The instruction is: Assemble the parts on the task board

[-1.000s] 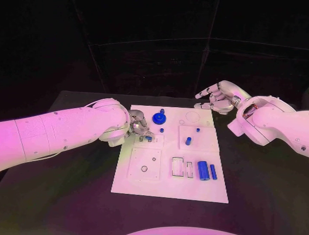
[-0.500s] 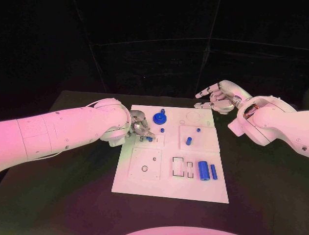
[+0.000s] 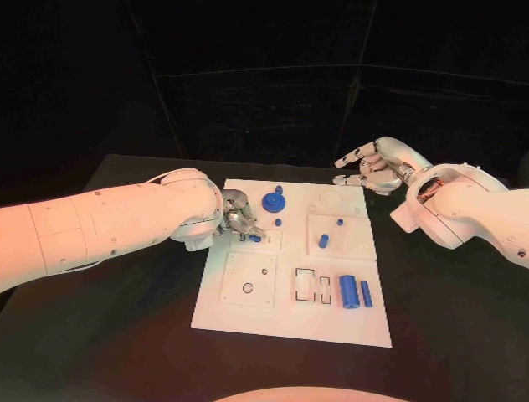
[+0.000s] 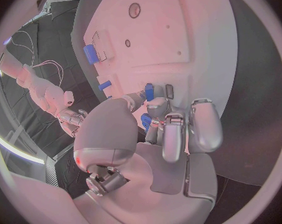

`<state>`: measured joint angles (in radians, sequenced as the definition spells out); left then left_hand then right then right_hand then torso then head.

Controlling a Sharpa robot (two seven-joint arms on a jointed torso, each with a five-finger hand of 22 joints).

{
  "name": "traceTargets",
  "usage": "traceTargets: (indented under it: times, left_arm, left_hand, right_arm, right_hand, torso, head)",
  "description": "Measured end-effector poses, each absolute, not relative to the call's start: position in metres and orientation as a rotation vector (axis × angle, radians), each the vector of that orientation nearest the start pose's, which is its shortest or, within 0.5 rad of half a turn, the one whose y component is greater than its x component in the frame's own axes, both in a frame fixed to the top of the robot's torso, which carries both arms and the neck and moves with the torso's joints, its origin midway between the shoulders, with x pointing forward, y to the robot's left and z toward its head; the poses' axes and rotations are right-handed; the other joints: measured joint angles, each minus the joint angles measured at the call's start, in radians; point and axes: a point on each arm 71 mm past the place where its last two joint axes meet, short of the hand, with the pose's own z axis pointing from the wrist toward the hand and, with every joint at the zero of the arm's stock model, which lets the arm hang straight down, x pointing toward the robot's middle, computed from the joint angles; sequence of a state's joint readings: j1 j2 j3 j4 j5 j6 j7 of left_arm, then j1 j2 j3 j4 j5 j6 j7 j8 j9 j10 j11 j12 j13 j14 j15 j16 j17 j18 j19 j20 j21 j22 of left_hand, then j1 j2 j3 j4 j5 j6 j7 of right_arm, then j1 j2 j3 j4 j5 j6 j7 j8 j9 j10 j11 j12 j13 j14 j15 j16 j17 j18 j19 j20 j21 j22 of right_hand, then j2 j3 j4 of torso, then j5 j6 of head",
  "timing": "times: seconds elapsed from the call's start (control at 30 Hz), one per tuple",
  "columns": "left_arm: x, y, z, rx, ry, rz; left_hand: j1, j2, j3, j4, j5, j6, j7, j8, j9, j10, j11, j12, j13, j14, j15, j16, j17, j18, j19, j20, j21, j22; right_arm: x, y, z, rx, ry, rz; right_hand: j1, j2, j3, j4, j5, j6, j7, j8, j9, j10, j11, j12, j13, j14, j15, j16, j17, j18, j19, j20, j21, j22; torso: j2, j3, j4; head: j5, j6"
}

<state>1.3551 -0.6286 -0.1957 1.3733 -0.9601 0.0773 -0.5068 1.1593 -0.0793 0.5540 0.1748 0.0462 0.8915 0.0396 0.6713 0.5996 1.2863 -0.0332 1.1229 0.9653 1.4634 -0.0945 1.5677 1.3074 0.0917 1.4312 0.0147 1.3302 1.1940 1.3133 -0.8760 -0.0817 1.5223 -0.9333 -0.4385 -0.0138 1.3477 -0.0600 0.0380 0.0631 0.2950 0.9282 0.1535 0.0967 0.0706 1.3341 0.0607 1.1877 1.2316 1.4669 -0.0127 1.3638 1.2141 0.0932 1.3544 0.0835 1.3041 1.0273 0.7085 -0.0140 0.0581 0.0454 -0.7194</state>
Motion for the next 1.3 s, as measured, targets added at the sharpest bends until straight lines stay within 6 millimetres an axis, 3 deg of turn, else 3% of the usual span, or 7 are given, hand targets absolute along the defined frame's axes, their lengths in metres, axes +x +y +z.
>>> traceTargets:
  times: [0.27, 0.37, 0.57, 0.8, 0.97, 1.07, 1.3]
  left_arm:
    - [0.5091, 0.1551, -0.2107, -0.152, 2.308, -0.432]
    - [0.5097, 0.1543, -0.2108, -0.152, 2.308, -0.431]
    - [0.5111, 0.1523, -0.2109, -0.15, 2.308, -0.428]
    - [0.5115, 0.1489, -0.2111, -0.142, 2.311, -0.429]
    - [0.5113, 0.1477, -0.2124, -0.14, 2.313, -0.428]
    - [0.5112, 0.1468, -0.2128, -0.139, 2.314, -0.429]
    - [0.5114, 0.1462, -0.2135, -0.138, 2.316, -0.428]
  left_hand:
    - [-0.003, -0.001, -0.003, -0.003, 0.0, 0.001, -0.001, 0.003, 0.003, 0.003, -0.003, 0.01, 0.007, 0.0, 0.0, 0.0, 0.0, 0.0, 0.0, 0.0, 0.003, 0.006]
    - [-0.015, -0.013, 0.007, -0.013, 0.0, 0.008, -0.008, 0.008, 0.005, 0.011, -0.004, 0.014, 0.012, 0.0, 0.0, 0.0, 0.0, 0.0, 0.0, 0.0, 0.006, 0.01]
    - [-0.083, -0.025, 0.065, -0.093, 0.0, 0.027, -0.014, 0.012, 0.005, 0.026, -0.011, 0.031, 0.029, 0.0, 0.0, 0.0, 0.0, 0.0, 0.0, 0.0, 0.01, 0.019]
    - [-0.122, -0.022, 0.057, -0.091, 0.0, 0.036, -0.015, 0.011, 0.005, 0.034, -0.013, 0.041, 0.04, 0.0, 0.0, 0.0, 0.0, 0.0, 0.004, -0.004, 0.015, 0.028]
    - [-0.141, -0.032, 0.041, -0.085, 0.0, 0.043, -0.022, 0.019, 0.005, 0.042, -0.013, 0.051, 0.05, 0.003, -0.003, 0.0, 0.0, 0.0, 0.007, -0.007, 0.023, 0.039]
    - [-0.15, -0.027, 0.034, -0.081, 0.0, 0.047, -0.018, 0.018, 0.004, 0.044, -0.016, 0.055, 0.054, 0.004, -0.004, 0.0, 0.0, -0.015, 0.007, -0.007, 0.026, 0.043]
    - [-0.173, -0.028, 0.014, -0.07, 0.0, 0.059, -0.023, 0.018, 0.004, 0.052, -0.017, 0.061, 0.062, 0.004, -0.004, 0.0, 0.0, -0.015, 0.014, -0.006, 0.031, 0.054]
  right_arm:
    - [0.5028, -0.2248, -0.1414, 0.319, 1.586, 0.872]
    - [0.5028, -0.2247, -0.1414, 0.319, 1.587, 0.872]
    - [0.5029, -0.2248, -0.1415, 0.321, 1.588, 0.871]
    - [0.5029, -0.2246, -0.1416, 0.322, 1.589, 0.869]
    - [0.5029, -0.2243, -0.1417, 0.323, 1.59, 0.869]
    - [0.503, -0.224, -0.1418, 0.323, 1.591, 0.869]
    - [0.5031, -0.2235, -0.1419, 0.323, 1.592, 0.869]
  right_hand:
    - [0.0, 0.0, 0.0, 0.0, 0.0, 0.0, 0.0, 0.0, 0.0, 0.0, 0.0, 0.0, 0.0, 0.0, 0.0, 0.0, 0.0, 0.0, 0.0, 0.0, 0.0, 0.0]
    - [0.0, 0.0, 0.0, 0.0, 0.005, 0.0, 0.0, 0.0, 0.0, 0.0, 0.0, 0.0, -0.001, 0.0, 0.0, 0.0, 0.0, 0.0, 0.0, 0.0, -0.004, 0.0]
    - [0.0, 0.0, -0.001, 0.001, 0.005, 0.0, 0.0, 0.0, 0.0, 0.0, 0.0, 0.0, -0.001, 0.0, 0.0, 0.0, 0.0, 0.0, 0.0, 0.0, -0.004, 0.0]
    - [-0.004, 0.004, -0.003, 0.003, 0.005, 0.0, 0.0, 0.004, 0.0, 0.0, 0.0, 0.0, 0.003, 0.0, 0.0, 0.0, 0.011, 0.0, 0.0, 0.0, -0.004, 0.005]
    - [-0.004, 0.004, -0.003, 0.003, 0.006, 0.0, 0.0, 0.004, 0.0, 0.0, 0.0, 0.0, 0.003, 0.0, 0.0, 0.0, 0.011, 0.0, 0.0, 0.0, -0.004, 0.005]
    - [-0.004, 0.004, -0.003, 0.003, 0.009, 0.0, 0.0, 0.004, 0.0, 0.0, 0.0, 0.0, 0.003, 0.0, 0.0, 0.0, 0.011, 0.0, 0.0, 0.0, -0.004, 0.005]
    - [-0.004, 0.004, -0.006, 0.006, 0.01, 0.0, 0.0, 0.004, 0.0, 0.0, 0.0, 0.0, 0.001, 0.0, 0.0, 0.0, 0.011, 0.0, 0.0, 0.0, -0.004, 0.004]
  torso:
    - [0.0, 0.0002, 0.0002]
    - [0.0, 0.0002, 0.0002]
    - [0.0, 0.0004, -0.0006]
    - [0.001, 0.0006, -0.0006]
    - [0.001, 0.0004, -0.0006]
    - [0.001, 0.0003, -0.0006]
    - [0.001, 0.0003, -0.0006]
  head:
    - [0.002, 0.0]
    - [0.002, 0.0]
    - [0.002, -0.001]
    - [-0.004, -0.005]
    - [-0.005, -0.006]
    - [-0.006, -0.006]
    - [-0.007, -0.006]
